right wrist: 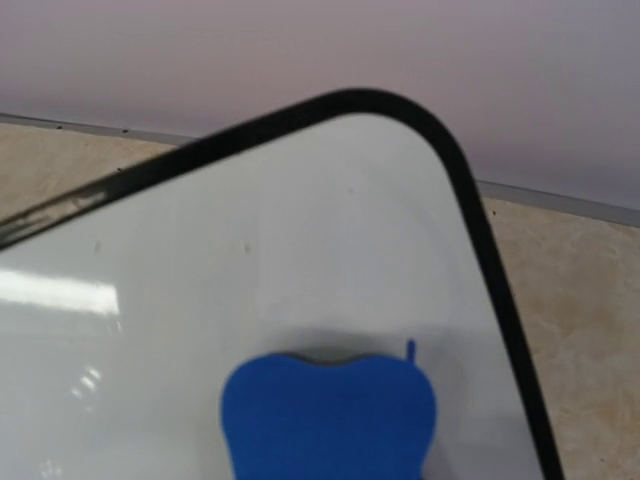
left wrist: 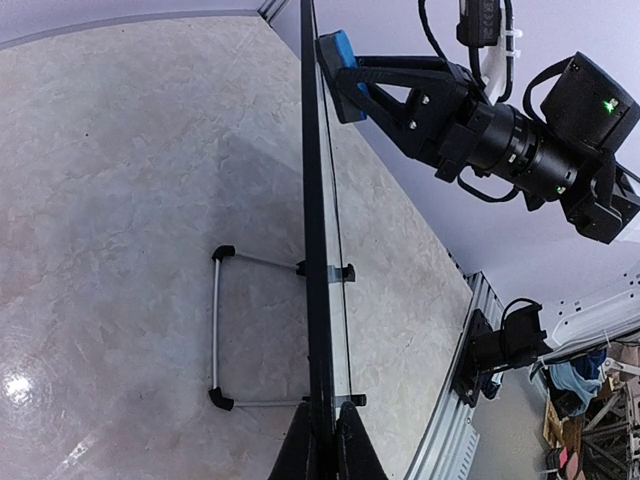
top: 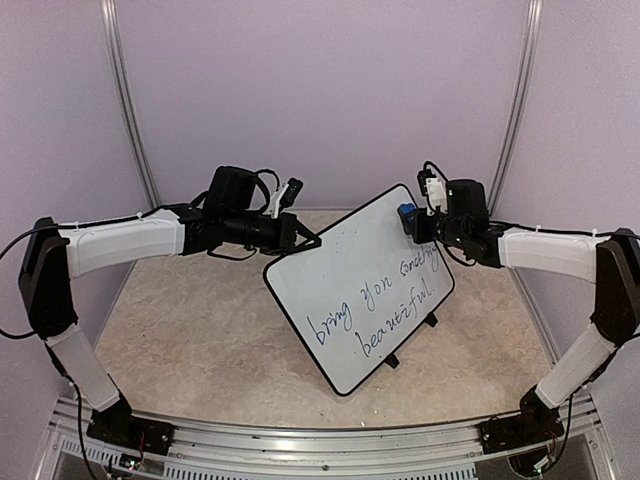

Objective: Erase the whiteboard
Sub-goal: Erase the whiteboard at the center of the board.

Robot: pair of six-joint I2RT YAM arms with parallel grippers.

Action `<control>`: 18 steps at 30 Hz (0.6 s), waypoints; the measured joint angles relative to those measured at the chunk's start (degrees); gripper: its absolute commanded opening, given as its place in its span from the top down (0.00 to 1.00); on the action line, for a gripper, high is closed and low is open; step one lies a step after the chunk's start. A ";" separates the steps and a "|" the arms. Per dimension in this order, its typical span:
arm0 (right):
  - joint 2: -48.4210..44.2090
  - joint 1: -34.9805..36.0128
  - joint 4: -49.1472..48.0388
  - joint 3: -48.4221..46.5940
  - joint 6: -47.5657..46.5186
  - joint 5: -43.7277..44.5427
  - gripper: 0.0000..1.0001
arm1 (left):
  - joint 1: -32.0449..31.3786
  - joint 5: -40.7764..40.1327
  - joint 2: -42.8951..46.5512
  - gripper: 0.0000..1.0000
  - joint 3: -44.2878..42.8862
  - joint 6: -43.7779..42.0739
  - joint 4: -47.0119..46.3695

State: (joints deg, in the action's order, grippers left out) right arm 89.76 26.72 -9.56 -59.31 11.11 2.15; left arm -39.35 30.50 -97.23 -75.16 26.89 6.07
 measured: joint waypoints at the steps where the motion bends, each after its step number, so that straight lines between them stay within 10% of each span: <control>1: 0.00 0.00 0.02 0.00 0.00 0.04 0.74 | 0.00 0.00 0.00 1.00 0.00 0.00 0.00; 18: -5.77 -0.46 -1.42 12.26 0.37 2.82 0.74 | -0.09 -0.02 0.09 1.00 0.02 0.00 0.00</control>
State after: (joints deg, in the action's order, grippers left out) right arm 83.99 26.26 -10.98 -47.05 11.49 4.97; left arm -39.44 30.48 -97.14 -75.13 26.89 6.07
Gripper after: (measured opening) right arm 0.262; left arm 0.041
